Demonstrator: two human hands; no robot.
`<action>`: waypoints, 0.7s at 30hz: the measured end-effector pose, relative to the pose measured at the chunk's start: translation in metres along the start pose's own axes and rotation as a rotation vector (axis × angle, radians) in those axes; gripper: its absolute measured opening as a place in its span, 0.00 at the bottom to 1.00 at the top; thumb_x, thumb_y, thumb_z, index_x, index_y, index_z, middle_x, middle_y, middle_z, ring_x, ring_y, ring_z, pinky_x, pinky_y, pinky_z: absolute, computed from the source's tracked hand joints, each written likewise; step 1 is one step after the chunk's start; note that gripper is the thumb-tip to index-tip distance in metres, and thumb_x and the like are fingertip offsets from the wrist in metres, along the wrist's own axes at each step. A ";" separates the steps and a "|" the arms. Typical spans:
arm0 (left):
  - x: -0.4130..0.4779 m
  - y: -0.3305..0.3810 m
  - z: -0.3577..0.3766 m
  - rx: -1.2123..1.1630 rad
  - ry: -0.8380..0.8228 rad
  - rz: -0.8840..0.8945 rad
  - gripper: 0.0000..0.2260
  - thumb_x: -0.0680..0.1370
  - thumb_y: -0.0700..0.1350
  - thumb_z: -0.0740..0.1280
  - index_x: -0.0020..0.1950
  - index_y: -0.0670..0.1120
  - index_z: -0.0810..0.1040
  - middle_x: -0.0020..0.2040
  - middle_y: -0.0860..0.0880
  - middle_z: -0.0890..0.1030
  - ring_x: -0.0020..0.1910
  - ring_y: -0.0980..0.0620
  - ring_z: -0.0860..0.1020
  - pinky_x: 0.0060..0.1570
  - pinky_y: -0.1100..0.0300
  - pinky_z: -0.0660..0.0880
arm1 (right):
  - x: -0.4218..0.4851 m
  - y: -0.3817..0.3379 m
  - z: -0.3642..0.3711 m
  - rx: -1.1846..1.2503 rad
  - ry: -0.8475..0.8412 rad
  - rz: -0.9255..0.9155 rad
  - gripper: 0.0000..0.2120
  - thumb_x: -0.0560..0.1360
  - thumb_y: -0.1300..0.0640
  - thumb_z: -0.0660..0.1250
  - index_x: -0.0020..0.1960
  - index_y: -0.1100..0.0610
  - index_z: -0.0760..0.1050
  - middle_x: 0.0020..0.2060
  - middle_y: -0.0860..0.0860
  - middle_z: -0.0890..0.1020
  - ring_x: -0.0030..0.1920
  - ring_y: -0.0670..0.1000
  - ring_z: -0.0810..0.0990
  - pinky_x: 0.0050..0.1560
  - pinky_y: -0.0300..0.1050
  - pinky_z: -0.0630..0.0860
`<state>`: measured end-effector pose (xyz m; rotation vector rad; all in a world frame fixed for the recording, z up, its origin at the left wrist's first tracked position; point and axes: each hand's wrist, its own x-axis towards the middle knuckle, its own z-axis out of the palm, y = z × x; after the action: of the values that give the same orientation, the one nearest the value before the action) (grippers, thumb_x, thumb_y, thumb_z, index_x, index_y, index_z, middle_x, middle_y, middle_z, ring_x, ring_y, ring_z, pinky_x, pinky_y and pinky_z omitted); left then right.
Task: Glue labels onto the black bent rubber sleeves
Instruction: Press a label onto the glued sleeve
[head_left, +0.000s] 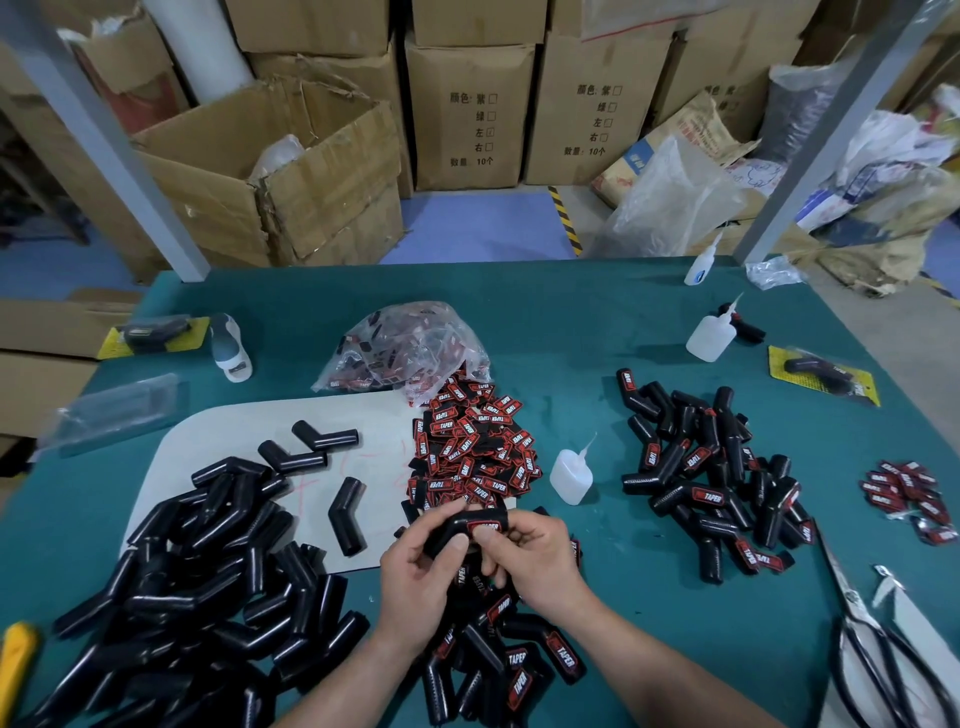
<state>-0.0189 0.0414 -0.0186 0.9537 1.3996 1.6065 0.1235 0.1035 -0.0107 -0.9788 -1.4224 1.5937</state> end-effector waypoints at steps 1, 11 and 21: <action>0.000 0.000 0.001 0.002 -0.003 0.007 0.14 0.77 0.33 0.72 0.60 0.45 0.82 0.56 0.50 0.87 0.54 0.56 0.84 0.54 0.67 0.77 | -0.001 0.001 0.001 0.000 0.018 -0.003 0.04 0.74 0.51 0.73 0.44 0.51 0.85 0.26 0.52 0.80 0.23 0.47 0.75 0.26 0.37 0.72; 0.001 0.005 0.005 -0.022 0.025 0.070 0.15 0.74 0.40 0.73 0.54 0.59 0.86 0.54 0.52 0.87 0.53 0.54 0.85 0.55 0.65 0.78 | -0.003 0.005 0.002 -0.006 0.004 -0.020 0.07 0.75 0.52 0.74 0.49 0.54 0.86 0.26 0.50 0.80 0.27 0.46 0.77 0.27 0.39 0.75; 0.003 0.003 0.003 -0.095 0.017 0.034 0.09 0.73 0.45 0.74 0.51 0.55 0.86 0.54 0.47 0.87 0.52 0.52 0.85 0.54 0.64 0.79 | -0.002 0.006 0.001 -0.025 -0.012 -0.014 0.11 0.76 0.50 0.72 0.47 0.57 0.85 0.26 0.51 0.80 0.25 0.47 0.75 0.27 0.38 0.73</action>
<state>-0.0181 0.0449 -0.0153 0.9137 1.3125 1.6944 0.1231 0.1005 -0.0163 -0.9734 -1.4569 1.5780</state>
